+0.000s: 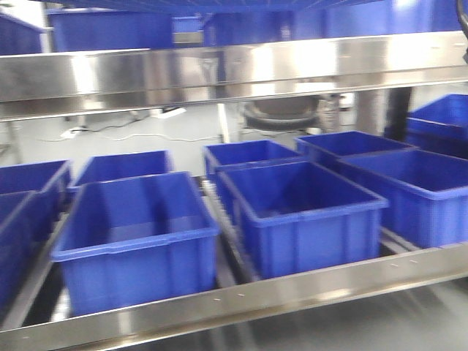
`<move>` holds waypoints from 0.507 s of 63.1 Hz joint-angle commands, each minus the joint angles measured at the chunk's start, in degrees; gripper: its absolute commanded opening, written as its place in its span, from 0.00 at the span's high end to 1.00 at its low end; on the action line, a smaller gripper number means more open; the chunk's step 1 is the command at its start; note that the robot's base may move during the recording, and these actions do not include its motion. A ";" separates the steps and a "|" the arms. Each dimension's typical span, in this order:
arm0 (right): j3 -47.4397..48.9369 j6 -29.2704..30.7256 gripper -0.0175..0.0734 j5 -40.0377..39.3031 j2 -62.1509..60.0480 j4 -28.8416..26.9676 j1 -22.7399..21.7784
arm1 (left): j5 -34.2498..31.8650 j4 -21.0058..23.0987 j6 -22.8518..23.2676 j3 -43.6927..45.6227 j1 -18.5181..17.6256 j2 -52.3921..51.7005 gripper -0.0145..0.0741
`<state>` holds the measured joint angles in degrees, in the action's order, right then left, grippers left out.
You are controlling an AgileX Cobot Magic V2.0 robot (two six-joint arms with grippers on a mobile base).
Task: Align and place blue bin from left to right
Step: 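Back away from the rack and turn while holding the bin in both grippers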
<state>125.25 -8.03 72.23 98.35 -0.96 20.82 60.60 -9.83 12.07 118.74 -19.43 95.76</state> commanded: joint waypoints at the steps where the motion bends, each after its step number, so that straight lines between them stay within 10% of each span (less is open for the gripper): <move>1: 1.30 2.64 0.89 -5.09 -1.83 -0.65 0.23 | -8.02 0.21 -0.90 0.84 -0.25 -0.86 0.86; 32: 1.30 2.64 0.89 -5.20 -1.84 -0.65 0.23 | -8.02 0.21 -0.90 0.84 -0.25 -0.86 0.86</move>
<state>125.25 -8.03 72.77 97.96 -0.51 20.82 60.39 -9.67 12.07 118.74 -19.43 95.76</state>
